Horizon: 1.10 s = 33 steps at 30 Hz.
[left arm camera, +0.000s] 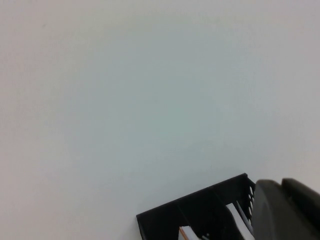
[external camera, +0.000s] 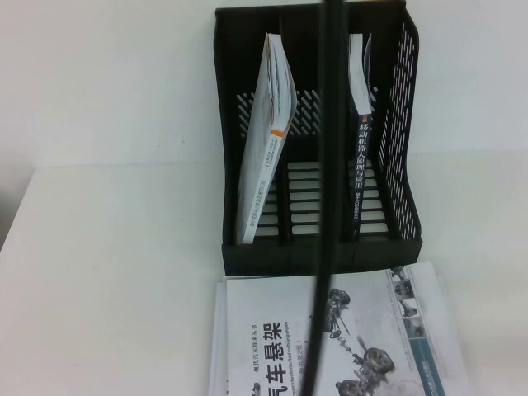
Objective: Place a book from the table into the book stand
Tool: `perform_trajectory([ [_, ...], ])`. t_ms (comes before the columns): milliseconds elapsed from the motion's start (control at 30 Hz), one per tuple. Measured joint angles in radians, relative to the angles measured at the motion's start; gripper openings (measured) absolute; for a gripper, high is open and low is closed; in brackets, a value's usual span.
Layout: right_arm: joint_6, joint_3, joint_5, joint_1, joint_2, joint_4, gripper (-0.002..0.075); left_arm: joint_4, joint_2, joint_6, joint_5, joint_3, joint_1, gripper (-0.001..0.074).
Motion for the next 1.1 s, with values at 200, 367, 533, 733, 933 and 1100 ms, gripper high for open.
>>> perform_trajectory([
  [200,0.000,0.000,-0.002,0.000,0.000,0.000,-0.0001,0.009,-0.069,0.021,0.000,0.054,0.000,-0.0002],
  [367,0.000,0.000,-0.002,0.000,0.000,0.000,-0.0001,0.028,-0.219,0.024,-0.142,0.239,0.002,-0.0002],
  [533,0.000,0.000,-0.002,0.000,0.000,0.000,-0.0001,0.028,-0.401,-0.039,-0.374,0.521,0.103,-0.0002],
  [733,0.000,0.000,-0.002,0.000,0.000,0.000,-0.0002,0.025,-0.630,-0.268,-0.502,0.960,0.359,-0.0002],
  [933,0.000,0.000,-0.002,0.000,0.000,0.000,-0.0002,0.002,-0.843,-0.468,-0.819,1.527,0.620,-0.0002],
  [1100,0.000,0.000,-0.002,0.000,0.000,0.000,-0.0002,0.041,-1.038,-0.648,-1.062,1.921,0.791,-0.0002],
])
